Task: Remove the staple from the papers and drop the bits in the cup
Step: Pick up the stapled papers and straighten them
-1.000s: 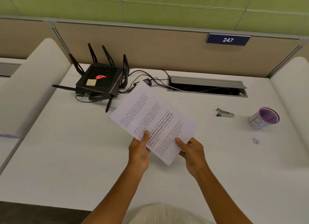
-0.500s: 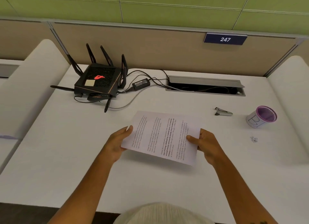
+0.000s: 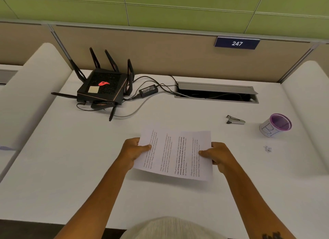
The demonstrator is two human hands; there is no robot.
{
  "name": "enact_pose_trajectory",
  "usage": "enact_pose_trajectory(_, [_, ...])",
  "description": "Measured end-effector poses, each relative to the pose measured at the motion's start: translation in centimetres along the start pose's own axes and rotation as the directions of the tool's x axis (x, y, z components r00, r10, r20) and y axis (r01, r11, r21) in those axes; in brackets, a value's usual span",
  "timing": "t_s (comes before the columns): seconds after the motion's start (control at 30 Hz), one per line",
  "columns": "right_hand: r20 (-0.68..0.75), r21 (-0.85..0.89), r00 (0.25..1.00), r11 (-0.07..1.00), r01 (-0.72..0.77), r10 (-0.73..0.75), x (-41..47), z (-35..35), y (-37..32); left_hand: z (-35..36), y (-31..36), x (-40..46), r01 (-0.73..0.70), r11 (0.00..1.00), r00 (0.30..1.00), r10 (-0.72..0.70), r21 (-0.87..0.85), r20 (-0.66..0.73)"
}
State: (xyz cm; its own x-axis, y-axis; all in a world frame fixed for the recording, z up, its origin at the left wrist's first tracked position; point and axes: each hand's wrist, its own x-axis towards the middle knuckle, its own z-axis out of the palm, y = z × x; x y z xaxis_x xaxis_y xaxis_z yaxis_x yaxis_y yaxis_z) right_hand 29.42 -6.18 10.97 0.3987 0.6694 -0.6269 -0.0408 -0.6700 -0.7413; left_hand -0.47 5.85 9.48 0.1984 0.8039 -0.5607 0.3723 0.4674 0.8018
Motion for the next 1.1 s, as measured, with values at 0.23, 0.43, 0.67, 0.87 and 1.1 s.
enact_pose_trajectory(0.23, [-0.197, 0.091, 0.927, 0.936, 0.341, -0.319, -1.1, 0.1, -0.1, 0.0, 1.1, -0.6, -0.205, 0.971, 0.975, 0.191, -0.123, -0.114])
enact_pose_trajectory(0.43, [-0.322, 0.181, 0.892, 0.905, 0.386, -0.317, -1.0, 1.6, 1.9, 2.7, -0.8, -1.2, -0.263, 0.95, 0.958, 0.237, -0.165, -0.162])
enact_pose_trajectory(0.67, [-0.334, 0.147, 0.883, 0.907, 0.396, -0.331, -0.3, 2.3, 2.4, 4.2, -1.0, -1.4, -0.214, 0.945, 0.969, 0.173, -0.248, -0.176])
enact_pose_trajectory(0.87, [-0.328, 0.14, 0.889, 0.914, 0.381, -0.321, -0.4, 2.5, 3.3, 4.7, -1.6, -1.9, -0.2, 0.957, 0.972, 0.167, -0.21, -0.167])
enact_pose_trajectory(1.1, [-0.228, 0.055, 0.918, 0.937, 0.345, -0.325, 0.0, 1.2, 2.7, 3.9, -2.3, -1.4, -0.146, 0.985, 0.98, 0.132, -0.094, -0.147])
